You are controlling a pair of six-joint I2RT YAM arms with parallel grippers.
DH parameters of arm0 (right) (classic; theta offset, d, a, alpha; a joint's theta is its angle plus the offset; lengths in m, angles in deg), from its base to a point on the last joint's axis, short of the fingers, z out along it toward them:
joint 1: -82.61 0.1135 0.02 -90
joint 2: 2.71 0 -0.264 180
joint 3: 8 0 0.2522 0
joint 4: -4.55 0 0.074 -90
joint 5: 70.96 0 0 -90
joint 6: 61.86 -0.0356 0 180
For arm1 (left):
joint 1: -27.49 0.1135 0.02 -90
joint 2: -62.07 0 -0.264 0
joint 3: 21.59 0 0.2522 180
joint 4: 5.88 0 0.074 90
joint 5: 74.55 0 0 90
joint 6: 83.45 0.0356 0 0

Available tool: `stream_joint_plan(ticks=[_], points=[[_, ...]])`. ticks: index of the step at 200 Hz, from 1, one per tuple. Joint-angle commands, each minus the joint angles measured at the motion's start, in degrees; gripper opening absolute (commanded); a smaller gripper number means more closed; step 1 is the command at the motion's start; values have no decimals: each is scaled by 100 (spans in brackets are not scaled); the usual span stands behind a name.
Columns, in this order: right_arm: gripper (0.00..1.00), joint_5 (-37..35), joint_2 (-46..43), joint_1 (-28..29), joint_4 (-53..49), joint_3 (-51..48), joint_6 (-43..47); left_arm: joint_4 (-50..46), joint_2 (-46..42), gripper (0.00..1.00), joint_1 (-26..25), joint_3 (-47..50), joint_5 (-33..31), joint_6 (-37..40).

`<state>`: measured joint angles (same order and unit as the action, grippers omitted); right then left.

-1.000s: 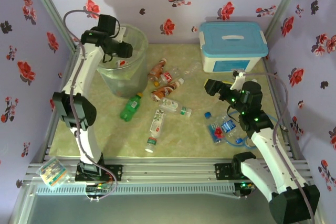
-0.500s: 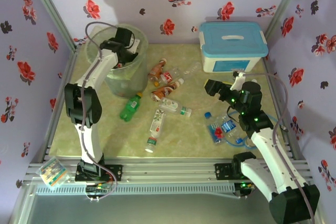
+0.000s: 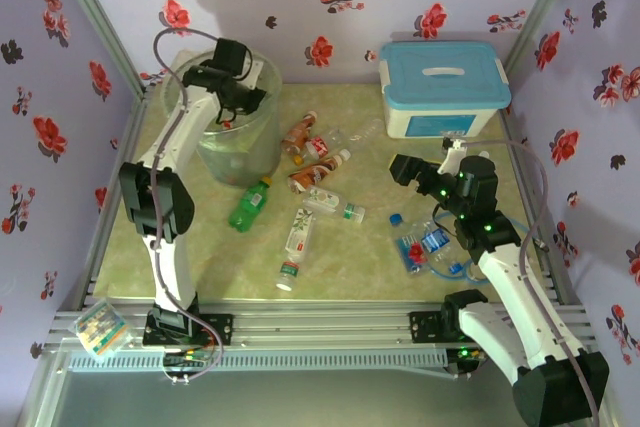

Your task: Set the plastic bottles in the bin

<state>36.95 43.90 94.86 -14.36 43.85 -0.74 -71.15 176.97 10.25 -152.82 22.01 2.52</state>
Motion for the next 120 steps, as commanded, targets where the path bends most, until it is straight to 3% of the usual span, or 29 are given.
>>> stream_joint_plan(ticks=[1, 101, 120], points=[[99, -105, 6, -49, -57, 208, 111, -394, -316, 56, 31, -438, -90, 180], [99, -181, 55, -50, -276, 278, 191, -667, -1273, 84, -8, -699, -547, 499], [99, -199, 81, -47, -276, 283, 182, -673, -1540, 94, -64, -699, -702, 573]])
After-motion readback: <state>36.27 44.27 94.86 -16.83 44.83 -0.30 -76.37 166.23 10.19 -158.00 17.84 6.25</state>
